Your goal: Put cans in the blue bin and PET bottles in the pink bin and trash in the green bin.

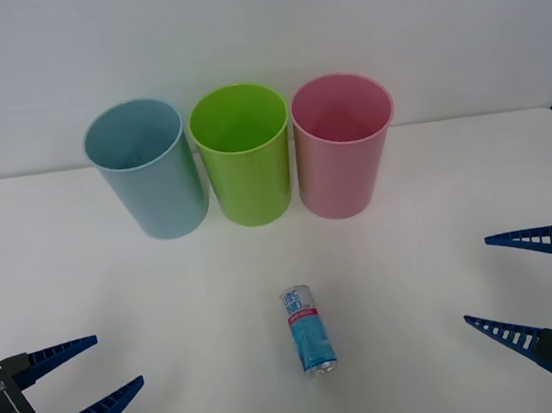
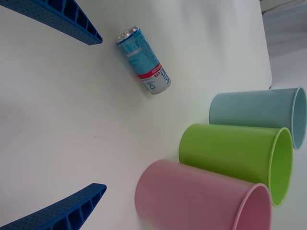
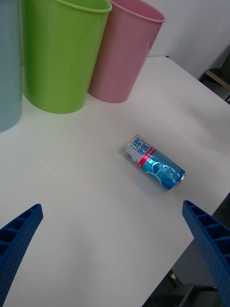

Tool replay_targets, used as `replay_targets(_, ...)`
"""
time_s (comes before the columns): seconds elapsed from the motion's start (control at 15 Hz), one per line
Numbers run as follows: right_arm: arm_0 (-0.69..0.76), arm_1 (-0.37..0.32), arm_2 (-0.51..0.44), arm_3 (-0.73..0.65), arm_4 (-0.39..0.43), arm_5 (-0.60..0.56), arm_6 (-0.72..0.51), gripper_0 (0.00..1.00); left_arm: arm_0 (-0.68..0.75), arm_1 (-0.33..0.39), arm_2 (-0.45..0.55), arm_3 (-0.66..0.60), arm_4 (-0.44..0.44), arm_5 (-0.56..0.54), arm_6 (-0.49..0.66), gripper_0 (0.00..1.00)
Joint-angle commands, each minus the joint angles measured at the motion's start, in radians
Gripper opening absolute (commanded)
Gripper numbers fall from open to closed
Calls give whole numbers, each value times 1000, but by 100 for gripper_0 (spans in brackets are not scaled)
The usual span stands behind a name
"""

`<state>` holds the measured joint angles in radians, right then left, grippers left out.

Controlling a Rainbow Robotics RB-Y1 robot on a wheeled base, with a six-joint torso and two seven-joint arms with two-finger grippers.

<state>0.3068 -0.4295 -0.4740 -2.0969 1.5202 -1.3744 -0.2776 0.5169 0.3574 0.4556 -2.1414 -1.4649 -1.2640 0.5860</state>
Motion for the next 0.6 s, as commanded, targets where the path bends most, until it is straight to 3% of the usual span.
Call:
replay_targets(0.07, 0, 0, 0, 0, 0, 0, 0, 100, 0, 0, 0, 0, 0, 0, 0, 100)
replay_targets(0.6, 0, 0, 0, 0, 0, 0, 0, 100, 0, 0, 0, 0, 0, 0, 0, 100)
